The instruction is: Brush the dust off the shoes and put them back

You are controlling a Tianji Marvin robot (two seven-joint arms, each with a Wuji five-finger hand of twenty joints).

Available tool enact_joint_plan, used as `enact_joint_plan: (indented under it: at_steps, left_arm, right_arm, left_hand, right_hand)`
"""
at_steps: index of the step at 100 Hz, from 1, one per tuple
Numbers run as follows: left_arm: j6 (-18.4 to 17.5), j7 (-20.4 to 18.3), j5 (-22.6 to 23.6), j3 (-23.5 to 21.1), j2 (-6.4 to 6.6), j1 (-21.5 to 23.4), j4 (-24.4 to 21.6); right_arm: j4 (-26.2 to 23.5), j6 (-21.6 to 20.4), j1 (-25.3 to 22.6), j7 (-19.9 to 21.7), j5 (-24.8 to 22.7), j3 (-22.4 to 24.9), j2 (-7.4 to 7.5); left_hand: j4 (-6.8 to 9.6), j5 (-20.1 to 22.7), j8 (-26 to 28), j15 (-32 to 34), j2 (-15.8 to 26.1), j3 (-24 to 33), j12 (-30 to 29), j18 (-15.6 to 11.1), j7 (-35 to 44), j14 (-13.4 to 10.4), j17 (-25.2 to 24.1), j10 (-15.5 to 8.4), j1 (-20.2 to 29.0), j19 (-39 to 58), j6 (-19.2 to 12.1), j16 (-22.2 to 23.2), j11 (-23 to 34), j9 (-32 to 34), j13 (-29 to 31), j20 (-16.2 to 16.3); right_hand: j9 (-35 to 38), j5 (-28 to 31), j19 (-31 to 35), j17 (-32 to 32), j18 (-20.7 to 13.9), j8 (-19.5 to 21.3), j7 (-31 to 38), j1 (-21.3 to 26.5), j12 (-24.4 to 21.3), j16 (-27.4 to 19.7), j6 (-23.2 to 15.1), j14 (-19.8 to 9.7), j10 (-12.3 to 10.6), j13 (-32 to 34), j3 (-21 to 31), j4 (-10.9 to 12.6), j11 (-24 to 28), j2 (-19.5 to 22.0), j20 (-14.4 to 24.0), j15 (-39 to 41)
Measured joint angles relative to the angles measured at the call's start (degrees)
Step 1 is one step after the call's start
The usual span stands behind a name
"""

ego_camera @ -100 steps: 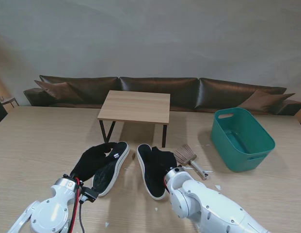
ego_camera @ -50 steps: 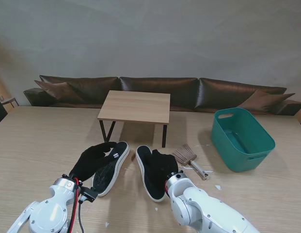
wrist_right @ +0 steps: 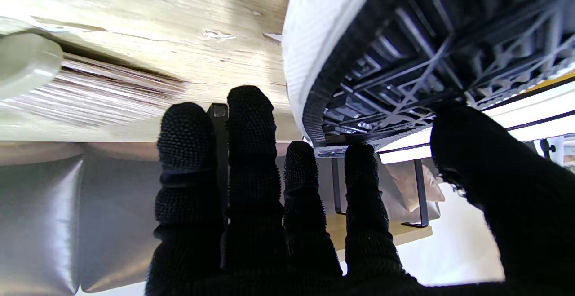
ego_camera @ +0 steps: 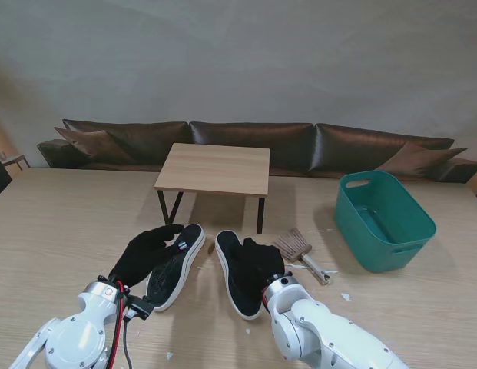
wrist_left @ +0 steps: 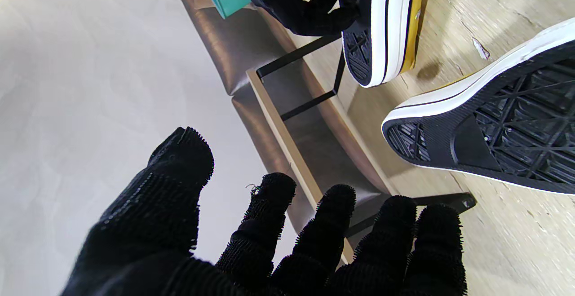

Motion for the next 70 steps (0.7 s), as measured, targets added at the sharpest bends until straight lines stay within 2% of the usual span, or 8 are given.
enact_joint_plan:
  at_steps: [29, 37, 70]
  left_arm:
    - [0.1, -0.2, 0.0, 0.0, 0.01, -0.1, 0.1]
    - [0.0, -0.3, 0.0, -0.1, 0.01, -0.1, 0.2]
    - [0.0, -0.3, -0.1, -0.1, 0.02, -0.2, 0.5]
  right_arm:
    - [-0.6, 1.1, -0.3, 0.2, 0.0, 0.5, -0.04]
    - [-0.8, 1.2, -0.3, 0.1, 0.0, 0.7, -0.10]
    - [-1.8, 1.6, -0.5, 0.1, 0.3, 1.3, -0.22]
  left_hand:
    - [0.00, 0.0, 0.0, 0.0, 0.0, 0.0, 0.0, 0.0, 0.0, 0.0, 0.0, 0.0, 0.0, 0.0, 0.0, 0.0, 0.0, 0.0, 0.0, 0.0]
    - [0.00, 0.0, 0.0, 0.0, 0.0, 0.0, 0.0, 0.0, 0.0, 0.0, 0.0, 0.0, 0.0, 0.0, 0.0, 0.0, 0.0, 0.0, 0.0, 0.0]
    - [0.00, 0.0, 0.0, 0.0, 0.0, 0.0, 0.0, 0.0, 0.0, 0.0, 0.0, 0.0, 0.0, 0.0, 0.0, 0.0, 0.0, 0.0, 0.0, 0.0]
  right_hand:
    - [0.1, -0.3, 0.0, 0.0, 0.0, -0.6, 0.0, -0.1, 0.0, 0.0, 0.8, 0.0, 0.0, 0.0, -1.8, 0.0, 0.0, 0.0, -0.1, 0.0]
    - [0.3, -0.3, 0.0, 0.0, 0.0, -0.6, 0.0, -0.6, 0.0, -0.1, 0.8, 0.0, 0.0, 0.0, -2.5, 0.0, 0.0, 2.1, -0.1, 0.0]
    - [0.7, -0.3, 0.0, 0.0, 0.1, -0.9, 0.0, -1.3, 0.0, -0.1, 0.8, 0.0, 0.0, 0.7, -3.8, 0.0, 0.8, 4.1, -0.1, -0.5]
